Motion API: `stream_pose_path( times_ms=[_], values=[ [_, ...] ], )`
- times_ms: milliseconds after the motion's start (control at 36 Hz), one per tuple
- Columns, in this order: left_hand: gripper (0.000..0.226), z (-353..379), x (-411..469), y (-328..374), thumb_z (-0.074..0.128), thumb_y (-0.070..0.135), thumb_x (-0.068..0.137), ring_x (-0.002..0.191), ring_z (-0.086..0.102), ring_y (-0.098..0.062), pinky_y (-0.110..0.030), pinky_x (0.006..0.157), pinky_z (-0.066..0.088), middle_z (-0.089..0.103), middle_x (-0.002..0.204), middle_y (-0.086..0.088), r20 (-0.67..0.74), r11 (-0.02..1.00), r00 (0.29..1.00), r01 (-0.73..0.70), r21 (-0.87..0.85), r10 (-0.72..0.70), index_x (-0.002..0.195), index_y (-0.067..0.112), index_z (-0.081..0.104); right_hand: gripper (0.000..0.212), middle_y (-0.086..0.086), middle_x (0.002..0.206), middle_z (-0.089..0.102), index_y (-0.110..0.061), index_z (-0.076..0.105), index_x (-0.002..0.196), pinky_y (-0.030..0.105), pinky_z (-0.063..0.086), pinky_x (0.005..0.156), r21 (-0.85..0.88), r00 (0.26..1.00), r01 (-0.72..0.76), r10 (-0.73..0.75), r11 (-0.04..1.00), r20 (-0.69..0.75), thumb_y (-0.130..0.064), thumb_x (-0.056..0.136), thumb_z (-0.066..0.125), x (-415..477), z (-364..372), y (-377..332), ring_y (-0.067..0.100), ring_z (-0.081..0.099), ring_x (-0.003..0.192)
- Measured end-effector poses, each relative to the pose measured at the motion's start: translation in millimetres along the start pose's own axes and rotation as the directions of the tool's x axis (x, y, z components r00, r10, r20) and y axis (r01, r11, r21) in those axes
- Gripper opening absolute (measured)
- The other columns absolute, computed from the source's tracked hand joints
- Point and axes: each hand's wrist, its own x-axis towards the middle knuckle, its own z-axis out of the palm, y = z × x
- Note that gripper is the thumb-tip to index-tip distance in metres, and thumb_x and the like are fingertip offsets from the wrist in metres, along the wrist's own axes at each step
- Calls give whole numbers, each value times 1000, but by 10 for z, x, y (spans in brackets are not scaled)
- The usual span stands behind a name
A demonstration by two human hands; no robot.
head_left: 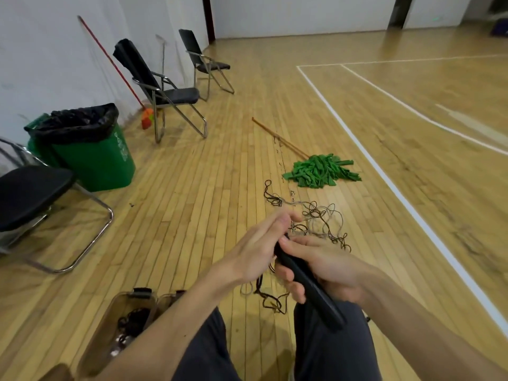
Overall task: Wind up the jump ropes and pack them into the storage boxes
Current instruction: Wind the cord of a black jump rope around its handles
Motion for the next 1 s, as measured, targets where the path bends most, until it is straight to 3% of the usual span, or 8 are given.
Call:
stream_pose_path(
  times_ms=[56,222,361,472,611,806,889,1000],
  values=[
    [44,26,13,-20,17,52,106,85,53,8,-9,75,40,58,89,23,38,988,999,5,156,-11,111,31,56,26,10,72,51,-9,48,100,28,47,51,35,999,-37,38,999,-5,-34,99,56,29,-110,51,19,50,54],
    [34,12,85,-224,34,49,102,65,53,-13,-41,63,46,56,69,7,-54,942,997,-38,335,60,77,34,51,14,9,80,54,-8,51,97,27,46,57,82,992,-102,96,991,79,-20,98,60,115,-310,131,17,52,62],
    [25,-45,132,-253,58,31,101,61,53,-9,-24,61,42,59,65,9,-59,997,998,31,70,-27,77,22,61,27,11,89,59,-2,56,116,30,55,60,60,972,-92,77,994,223,-7,92,67,160,-484,178,20,61,69],
    [15,-116,180,-252,68,38,85,65,53,-20,-32,66,43,59,66,-10,-96,993,993,53,-102,-63,78,25,66,35,8,83,65,-5,61,114,33,59,62,-12,921,-123,119,992,372,-24,89,76,188,-530,295,19,68,67],
    [26,-195,200,-301,69,16,93,56,45,-9,-19,58,37,53,57,7,-181,990,981,52,-131,-76,68,23,64,33,5,82,59,-12,56,119,32,60,62,19,880,-127,104,992,463,-23,92,72,225,-529,377,16,66,66],
    [27,-222,185,-399,72,24,90,56,44,-12,-18,58,37,51,56,1,-217,996,974,49,-75,-64,64,18,65,23,2,81,51,-19,56,118,24,50,60,-33,920,-195,194,980,341,-10,97,60,249,-503,434,14,57,66],
    [23,-245,178,-441,75,36,85,54,40,-19,-24,56,35,47,54,-9,-220,999,975,40,-19,-44,70,19,71,16,1,77,48,-18,59,110,21,42,55,-33,936,-240,240,970,257,-11,96,62,258,-492,409,10,48,60],
    [31,-308,146,-514,70,58,81,59,51,-26,-38,58,39,63,65,-14,-91,995,995,58,81,-50,79,28,77,13,-2,72,45,-14,56,100,19,31,49,-163,955,-226,251,961,160,-20,97,67,256,-446,371,9,38,56]
  ],
)
